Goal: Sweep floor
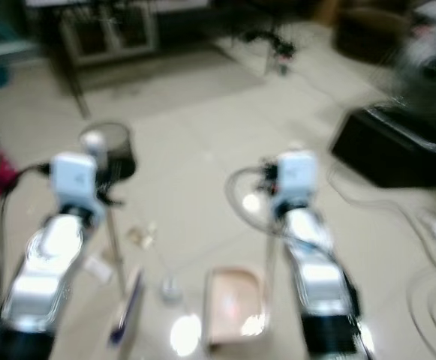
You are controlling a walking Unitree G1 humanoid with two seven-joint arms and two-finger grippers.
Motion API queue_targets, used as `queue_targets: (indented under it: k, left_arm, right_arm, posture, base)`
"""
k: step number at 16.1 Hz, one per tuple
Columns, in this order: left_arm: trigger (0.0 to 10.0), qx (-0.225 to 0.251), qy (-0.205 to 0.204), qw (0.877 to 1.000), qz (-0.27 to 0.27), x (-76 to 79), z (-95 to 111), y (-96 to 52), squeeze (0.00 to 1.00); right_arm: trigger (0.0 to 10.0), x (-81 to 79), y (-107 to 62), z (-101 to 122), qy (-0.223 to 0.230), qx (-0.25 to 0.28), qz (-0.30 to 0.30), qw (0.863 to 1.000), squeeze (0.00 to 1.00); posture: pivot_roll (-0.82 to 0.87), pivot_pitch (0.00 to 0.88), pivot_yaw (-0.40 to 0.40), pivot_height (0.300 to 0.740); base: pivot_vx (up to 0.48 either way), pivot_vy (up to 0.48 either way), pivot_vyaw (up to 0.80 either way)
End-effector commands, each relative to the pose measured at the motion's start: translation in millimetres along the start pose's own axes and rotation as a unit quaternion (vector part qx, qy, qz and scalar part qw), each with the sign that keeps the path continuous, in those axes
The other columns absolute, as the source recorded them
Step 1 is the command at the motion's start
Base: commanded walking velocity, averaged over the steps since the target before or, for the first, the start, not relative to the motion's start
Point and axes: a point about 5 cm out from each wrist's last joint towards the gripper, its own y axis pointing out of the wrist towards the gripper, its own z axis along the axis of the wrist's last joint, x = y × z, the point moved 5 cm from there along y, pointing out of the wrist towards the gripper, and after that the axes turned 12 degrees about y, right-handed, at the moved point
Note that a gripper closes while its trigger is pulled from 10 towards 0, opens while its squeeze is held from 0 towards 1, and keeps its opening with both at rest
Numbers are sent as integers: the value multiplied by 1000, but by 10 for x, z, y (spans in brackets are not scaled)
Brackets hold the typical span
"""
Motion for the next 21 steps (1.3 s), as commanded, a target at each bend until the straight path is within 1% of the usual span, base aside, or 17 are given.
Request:
queue_targets:
  k: [1, 3, 6, 12, 14, 17, 19, 21]
  left_arm:
    - [10000, 9, 8, 1000, 15, -116, 37, -5, 0]
    - [10000, 9, 7, 1000, 14, -116, 36, -3, 0]
    - [10000, 9, 8, 1000, 15, -119, 39, 9, 0]
    - [10000, 5, 10, 1000, 19, -149, 19, -1, 0]
    - [10000, 9, 5, 1000, 24, -173, 9, -20, 0]
    - [10000, 7, 10, 999, 31, -193, -23, -26, 0]
    - [10000, 8, 18, 999, 47, -249, -41, -6, 0]
    - [10000, 12, 23, 999, 48, -245, -58, 17, 0]
  right_arm:
    - [10000, -125, 43, 144, -4, 29, 16, 999, 0]
    - [10000, -102, 45, 155, -2, 33, 10, 999, 0]
    - [10000, -24, 60, 158, 7, 34, -6, 999, 0]
    - [10000, -45, 81, 153, -2, 41, 1, 999, 0]
    - [10000, -38, 87, 119, -8, 36, -1, 999, 0]
    - [10000, -13, 97, 116, -10, 43, -3, 999, 0]
    - [10000, 26, 104, 126, -13, 49, -1, 999, 0]
    - [10000, 64, 118, 127, -19, 51, -4, 999, 0]
  posture:
    - [-69, 0, -23, 740]
    - [-69, 0, -22, 740]
    - [-69, 0, -19, 740]
    - [-58, 0, -21, 740]
    - [-54, 7, -20, 740]
    - [-48, 20, -13, 740]
    - [-62, 46, 12, 740]
    - [-74, 58, 18, 740]
  base:
    - [375, 0, 800]
    - [375, 0, 675]
    - [373, 0, 0]
    - [351, 0, 0]
    - [293, 0, 0]
    - [0, 0, 0]
    - [0, 0, 0]
    - [0, 0, 0]
